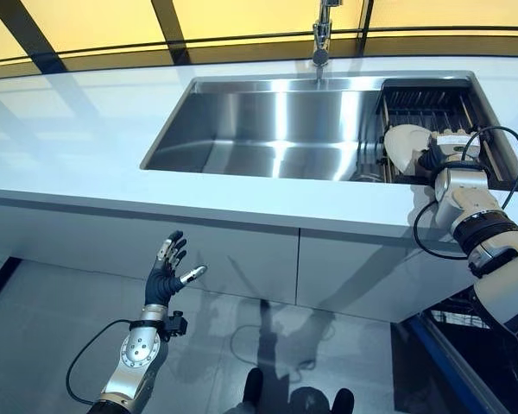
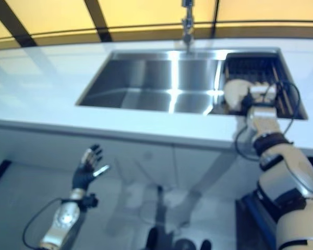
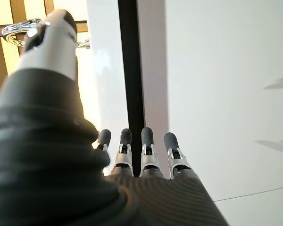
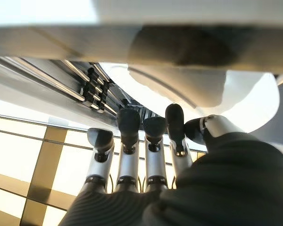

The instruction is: Take plates into dishwasher

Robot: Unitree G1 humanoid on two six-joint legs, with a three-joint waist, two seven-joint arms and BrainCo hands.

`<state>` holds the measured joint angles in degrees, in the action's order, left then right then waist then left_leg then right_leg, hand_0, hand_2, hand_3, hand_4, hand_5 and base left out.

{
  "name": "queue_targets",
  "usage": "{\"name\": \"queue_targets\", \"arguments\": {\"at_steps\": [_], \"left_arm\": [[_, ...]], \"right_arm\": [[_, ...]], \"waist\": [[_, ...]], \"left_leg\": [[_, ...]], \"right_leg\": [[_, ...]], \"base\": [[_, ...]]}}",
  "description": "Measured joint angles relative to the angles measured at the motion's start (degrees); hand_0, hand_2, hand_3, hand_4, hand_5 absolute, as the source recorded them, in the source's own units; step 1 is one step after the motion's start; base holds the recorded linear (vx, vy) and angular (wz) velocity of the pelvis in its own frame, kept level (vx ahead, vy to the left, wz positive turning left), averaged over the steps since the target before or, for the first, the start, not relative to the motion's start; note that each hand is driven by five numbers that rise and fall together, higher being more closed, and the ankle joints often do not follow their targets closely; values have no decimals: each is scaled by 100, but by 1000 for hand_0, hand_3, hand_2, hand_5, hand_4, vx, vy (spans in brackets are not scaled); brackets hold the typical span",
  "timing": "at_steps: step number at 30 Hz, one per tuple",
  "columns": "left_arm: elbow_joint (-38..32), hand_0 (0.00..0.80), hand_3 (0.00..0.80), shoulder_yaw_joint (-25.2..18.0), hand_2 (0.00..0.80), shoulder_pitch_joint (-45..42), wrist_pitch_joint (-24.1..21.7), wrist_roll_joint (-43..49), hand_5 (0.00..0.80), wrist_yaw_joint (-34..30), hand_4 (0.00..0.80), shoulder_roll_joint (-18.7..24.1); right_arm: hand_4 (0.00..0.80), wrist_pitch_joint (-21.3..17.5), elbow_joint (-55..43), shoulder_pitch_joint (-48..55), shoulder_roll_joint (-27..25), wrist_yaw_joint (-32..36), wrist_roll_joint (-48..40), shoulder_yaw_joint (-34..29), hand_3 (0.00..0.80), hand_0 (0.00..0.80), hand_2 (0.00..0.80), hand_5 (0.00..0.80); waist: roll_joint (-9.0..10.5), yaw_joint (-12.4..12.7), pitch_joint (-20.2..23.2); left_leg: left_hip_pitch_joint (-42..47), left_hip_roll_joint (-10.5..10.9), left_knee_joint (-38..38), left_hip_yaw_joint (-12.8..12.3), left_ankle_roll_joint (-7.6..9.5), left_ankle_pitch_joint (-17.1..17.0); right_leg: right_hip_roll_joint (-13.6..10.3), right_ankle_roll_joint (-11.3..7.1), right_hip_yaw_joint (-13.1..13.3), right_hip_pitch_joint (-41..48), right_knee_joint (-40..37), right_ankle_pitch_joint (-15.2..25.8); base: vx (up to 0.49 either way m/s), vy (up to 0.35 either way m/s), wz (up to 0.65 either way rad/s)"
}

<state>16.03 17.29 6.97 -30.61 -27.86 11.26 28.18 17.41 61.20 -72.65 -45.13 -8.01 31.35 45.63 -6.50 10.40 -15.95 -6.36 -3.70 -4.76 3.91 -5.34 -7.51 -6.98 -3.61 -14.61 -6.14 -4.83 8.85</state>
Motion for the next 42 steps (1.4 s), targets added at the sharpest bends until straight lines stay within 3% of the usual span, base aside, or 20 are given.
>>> {"name": "queue_targets", "arguments": {"at_steps": [4,10,11,12,13,19,26,34,42], "left_arm": [[0,0,0,-5,0,-1,0,0,0,-1,0,0],[-26,0,0,-60,0,-5,2,0,0,-31,0,2],[-30,0,0,-61,0,-4,3,0,0,-47,0,2],[-37,0,0,-65,0,-7,3,0,0,-52,0,2],[-48,0,0,-79,0,-8,9,0,0,-56,0,2],[-142,0,0,-307,0,-15,141,0,0,-150,0,11],[-141,0,0,-311,0,-15,222,4,0,-220,0,10],[-141,0,0,-306,0,-18,222,5,0,-210,0,10],[-140,0,0,-275,0,-84,216,3,0,-205,0,25]], "right_arm": [[800,-133,-45,78,-83,-3,-183,-6,800,800,800,800],[800,-201,-547,424,-218,149,-1382,-690,800,800,800,800],[678,-198,-622,473,-263,227,-1655,-807,678,678,678,678],[678,-197,-682,526,-272,274,-1821,-954,678,678,678,678],[0,-194,-713,570,-279,358,-2097,-1087,0,0,0,0],[0,23,-1062,989,-288,731,-3744,-2136,0,0,0,0],[0,-98,-1059,1357,-192,1008,-5423,-2952,0,0,0,0],[0,-75,-1075,1456,-181,1049,-5440,-3045,0,0,0,0],[0,-83,-788,1261,-180,1047,-4573,-2650,0,0,0,0]], "waist": [[5,-4,-3],[66,-30,-40],[84,-35,-52],[94,-29,-58],[120,-36,-75],[259,-108,-122],[361,-176,-121],[435,-175,-80],[441,-141,-75]], "left_leg": [[45,0,-2,-6,1,0],[105,-7,-2,-25,2,2],[115,-8,-3,-33,2,2],[120,-10,-4,-41,2,3],[144,-11,-5,-55,2,5],[298,-32,-5,-82,0,46],[478,-71,-6,-165,6,100],[482,-77,-4,-177,-9,96],[477,-71,-3,-175,-15,91]], "right_leg": [[0,0,7,39,0,0],[8,1,28,93,0,-9],[10,1,40,97,1,-9],[10,2,46,98,1,-8],[14,2,61,111,1,-8],[34,13,92,252,-1,-22],[71,30,177,383,-16,-34],[79,50,189,382,-1,-22],[73,44,186,379,-1,-26]], "base": [[16,3,0],[0,0,0],[23,15,-3],[31,11,-5],[32,8,-5],[50,-13,-3],[27,-7,-6],[0,0,0],[-14,-5,0]]}}
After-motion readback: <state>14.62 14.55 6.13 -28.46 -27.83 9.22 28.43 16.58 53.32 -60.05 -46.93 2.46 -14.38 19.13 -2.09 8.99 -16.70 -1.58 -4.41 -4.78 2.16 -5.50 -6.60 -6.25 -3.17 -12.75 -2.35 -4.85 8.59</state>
